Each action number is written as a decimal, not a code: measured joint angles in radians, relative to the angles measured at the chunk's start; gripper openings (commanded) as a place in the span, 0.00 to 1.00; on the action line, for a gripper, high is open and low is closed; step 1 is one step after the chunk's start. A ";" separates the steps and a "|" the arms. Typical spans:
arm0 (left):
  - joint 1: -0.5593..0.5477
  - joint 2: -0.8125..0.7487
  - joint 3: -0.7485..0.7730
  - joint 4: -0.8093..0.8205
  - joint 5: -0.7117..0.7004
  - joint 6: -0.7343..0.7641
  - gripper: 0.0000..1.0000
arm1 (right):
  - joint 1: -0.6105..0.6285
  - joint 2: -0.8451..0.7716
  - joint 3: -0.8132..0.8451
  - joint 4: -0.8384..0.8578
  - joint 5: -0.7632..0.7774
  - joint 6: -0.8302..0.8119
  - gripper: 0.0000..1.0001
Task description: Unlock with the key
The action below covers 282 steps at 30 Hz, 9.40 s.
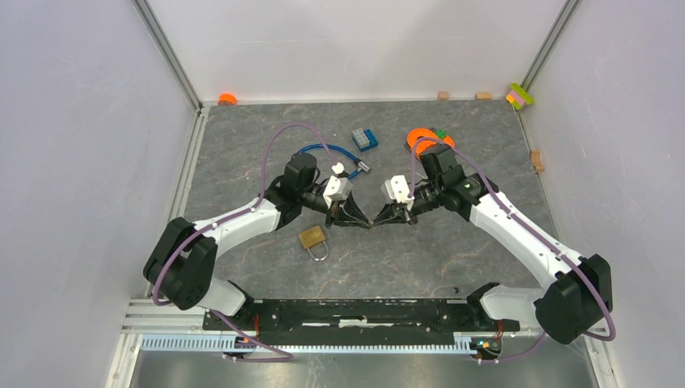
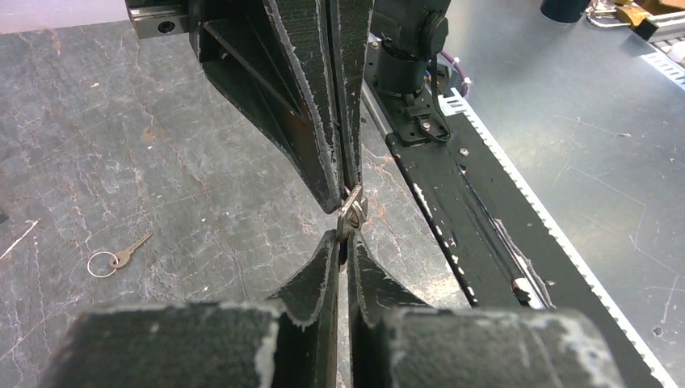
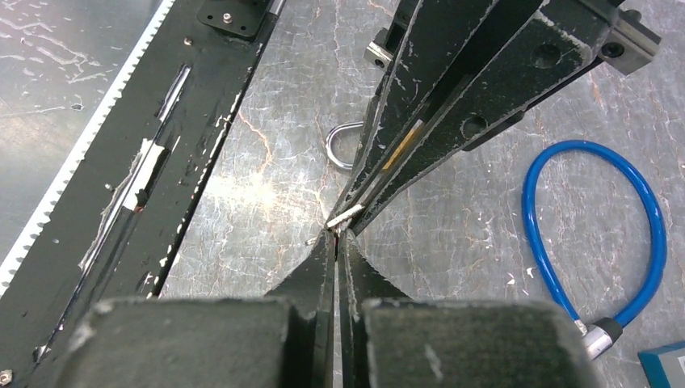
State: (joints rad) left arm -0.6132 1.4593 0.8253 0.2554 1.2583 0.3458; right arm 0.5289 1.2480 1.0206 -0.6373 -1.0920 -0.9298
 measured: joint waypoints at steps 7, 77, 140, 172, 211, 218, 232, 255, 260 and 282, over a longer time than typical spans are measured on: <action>0.001 0.000 -0.014 0.057 -0.006 -0.045 0.02 | -0.001 -0.014 -0.003 0.003 0.024 -0.002 0.01; -0.158 -0.131 0.165 -0.621 -0.785 0.172 0.02 | 0.005 0.036 -0.233 0.689 0.108 0.620 0.33; -0.172 -0.135 0.163 -0.632 -0.786 0.172 0.02 | 0.041 0.079 -0.188 0.601 0.129 0.530 0.00; 0.063 -0.248 0.016 -0.314 -0.545 0.102 0.50 | -0.066 -0.050 -0.348 0.830 0.089 0.707 0.00; 0.066 -0.218 -0.109 0.127 -0.213 -0.160 0.20 | -0.072 -0.020 -0.403 1.332 0.021 1.191 0.00; 0.058 -0.206 -0.109 0.129 -0.220 -0.173 0.10 | -0.072 -0.020 -0.408 1.324 0.028 1.174 0.00; 0.055 -0.211 -0.104 0.069 -0.248 -0.159 0.02 | -0.072 -0.036 -0.415 1.184 0.068 1.028 0.51; 0.019 -0.257 -0.054 -0.254 -0.371 0.074 0.02 | 0.000 -0.027 -0.304 0.866 0.120 0.751 0.42; 0.010 -0.257 -0.051 -0.259 -0.380 0.086 0.02 | 0.021 -0.003 -0.293 0.828 0.124 0.723 0.34; 0.002 -0.256 -0.051 -0.269 -0.394 0.109 0.02 | 0.028 0.003 -0.284 0.792 0.124 0.687 0.13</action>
State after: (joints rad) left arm -0.6113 1.2034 0.7742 -0.0139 0.8639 0.4549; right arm 0.5568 1.2514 0.7364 0.1543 -0.9676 -0.2432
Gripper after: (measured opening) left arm 0.037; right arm 0.180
